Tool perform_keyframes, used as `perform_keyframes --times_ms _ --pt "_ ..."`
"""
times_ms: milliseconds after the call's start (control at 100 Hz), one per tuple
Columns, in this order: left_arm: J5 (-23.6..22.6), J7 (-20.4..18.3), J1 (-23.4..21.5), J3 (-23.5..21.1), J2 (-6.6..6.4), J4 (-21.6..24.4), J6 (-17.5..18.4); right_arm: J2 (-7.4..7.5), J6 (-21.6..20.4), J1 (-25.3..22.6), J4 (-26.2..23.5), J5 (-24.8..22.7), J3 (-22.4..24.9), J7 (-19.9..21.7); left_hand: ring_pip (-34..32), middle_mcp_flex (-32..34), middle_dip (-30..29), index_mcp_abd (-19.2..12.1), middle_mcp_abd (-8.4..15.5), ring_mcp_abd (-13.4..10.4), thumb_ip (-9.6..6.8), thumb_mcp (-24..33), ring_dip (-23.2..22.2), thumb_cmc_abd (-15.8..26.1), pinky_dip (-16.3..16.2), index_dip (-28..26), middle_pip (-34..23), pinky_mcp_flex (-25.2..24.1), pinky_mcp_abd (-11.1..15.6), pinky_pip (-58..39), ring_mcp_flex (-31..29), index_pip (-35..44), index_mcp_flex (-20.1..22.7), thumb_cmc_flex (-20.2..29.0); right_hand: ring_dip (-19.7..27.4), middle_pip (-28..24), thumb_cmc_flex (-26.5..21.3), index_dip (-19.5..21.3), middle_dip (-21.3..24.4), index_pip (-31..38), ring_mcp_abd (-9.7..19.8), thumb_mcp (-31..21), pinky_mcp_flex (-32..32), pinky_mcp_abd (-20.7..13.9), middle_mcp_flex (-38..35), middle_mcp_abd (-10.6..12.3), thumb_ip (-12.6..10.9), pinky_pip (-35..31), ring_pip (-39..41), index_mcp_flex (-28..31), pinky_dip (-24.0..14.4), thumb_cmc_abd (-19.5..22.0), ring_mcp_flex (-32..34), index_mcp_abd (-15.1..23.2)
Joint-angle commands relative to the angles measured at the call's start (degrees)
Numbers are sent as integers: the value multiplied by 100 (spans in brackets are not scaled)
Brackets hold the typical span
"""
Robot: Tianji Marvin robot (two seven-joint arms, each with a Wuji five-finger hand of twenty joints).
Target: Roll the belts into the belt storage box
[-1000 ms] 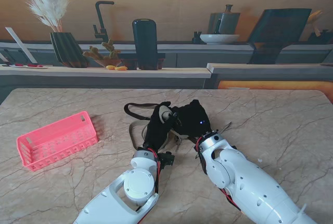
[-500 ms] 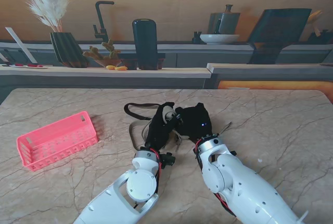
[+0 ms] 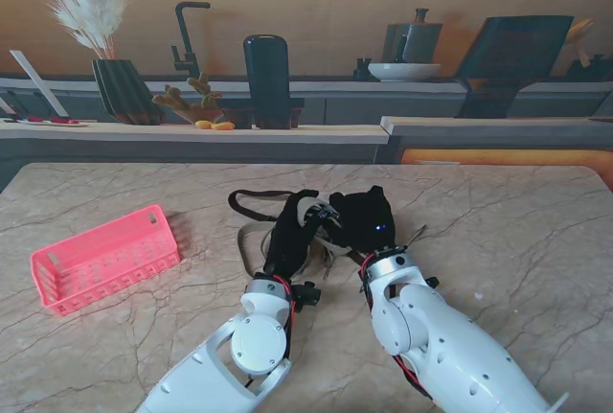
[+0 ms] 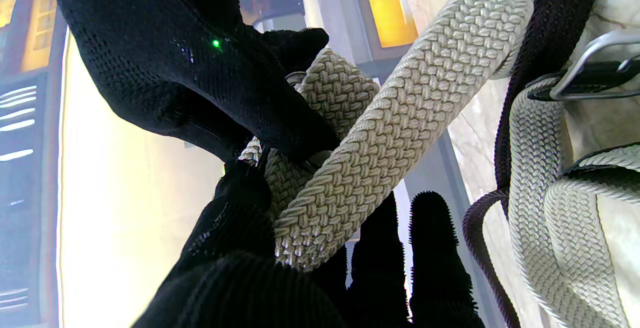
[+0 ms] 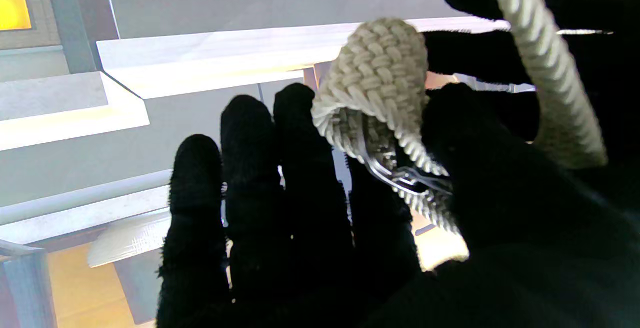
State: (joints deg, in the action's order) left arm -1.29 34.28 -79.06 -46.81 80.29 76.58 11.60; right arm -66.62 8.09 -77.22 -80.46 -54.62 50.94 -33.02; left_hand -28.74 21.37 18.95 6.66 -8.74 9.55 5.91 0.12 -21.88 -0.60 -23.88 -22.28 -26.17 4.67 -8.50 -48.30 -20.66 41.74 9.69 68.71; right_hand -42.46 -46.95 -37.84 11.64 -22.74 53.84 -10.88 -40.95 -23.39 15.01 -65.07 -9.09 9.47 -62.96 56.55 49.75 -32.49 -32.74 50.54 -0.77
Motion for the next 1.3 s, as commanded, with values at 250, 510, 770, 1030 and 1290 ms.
perform_keyframes --times_ms 250,510,770,1030,1290 --pt "-104 52 79 113 51 -176 275 -128 -79 13 -24 316 -103 -49 159 -308 35 -214 203 -177 -294 2173 218 -1557 66 379 115 40 517 229 136 -1066 -141 -3255 -69 -201 -454 109 -49 383 78 -599 26 166 -91 -323 -195 -202 137 213 119 263 136 542" --pt "-277 138 67 8 10 -157 172 -182 -23 -27 -5 318 -43 -377 241 -640 -19 -141 150 -119 -277 2515 187 -2094 101 667 189 -122 165 331 378 -2091 -140 -3734 -3 -137 -420 211 -17 375 207 -473 81 155 72 -153 -187 -151 -4 44 183 446 -30 736" --pt "-18 30 88 26 39 -207 47 -189 -54 -100 -89 221 53 -642 351 -669 -59 -130 167 -166 -268 2515 184 -2121 109 612 249 -188 146 354 448 -2221 -137 -3838 59 -77 -416 253 22 382 275 -346 107 133 157 -48 -206 -123 -108 -70 222 551 -118 882" --pt "331 -308 126 147 43 -273 157 -218 -204 -55 -49 311 -47 -641 742 -885 -210 -276 210 -230 -233 2378 263 -2210 295 646 536 -335 357 723 665 -2796 -149 -4426 90 -55 -418 253 42 408 317 -275 121 99 156 -1 -218 -112 -141 -104 245 579 -114 931" --pt "388 -288 126 202 80 -281 175 -263 -345 55 74 545 -239 -446 778 -880 -188 -373 240 -290 -252 2088 257 -1859 325 326 502 -374 438 779 722 -3208 -161 -4267 94 -66 -397 234 45 424 330 -259 122 99 113 11 -235 -115 -128 -87 255 554 -68 928"
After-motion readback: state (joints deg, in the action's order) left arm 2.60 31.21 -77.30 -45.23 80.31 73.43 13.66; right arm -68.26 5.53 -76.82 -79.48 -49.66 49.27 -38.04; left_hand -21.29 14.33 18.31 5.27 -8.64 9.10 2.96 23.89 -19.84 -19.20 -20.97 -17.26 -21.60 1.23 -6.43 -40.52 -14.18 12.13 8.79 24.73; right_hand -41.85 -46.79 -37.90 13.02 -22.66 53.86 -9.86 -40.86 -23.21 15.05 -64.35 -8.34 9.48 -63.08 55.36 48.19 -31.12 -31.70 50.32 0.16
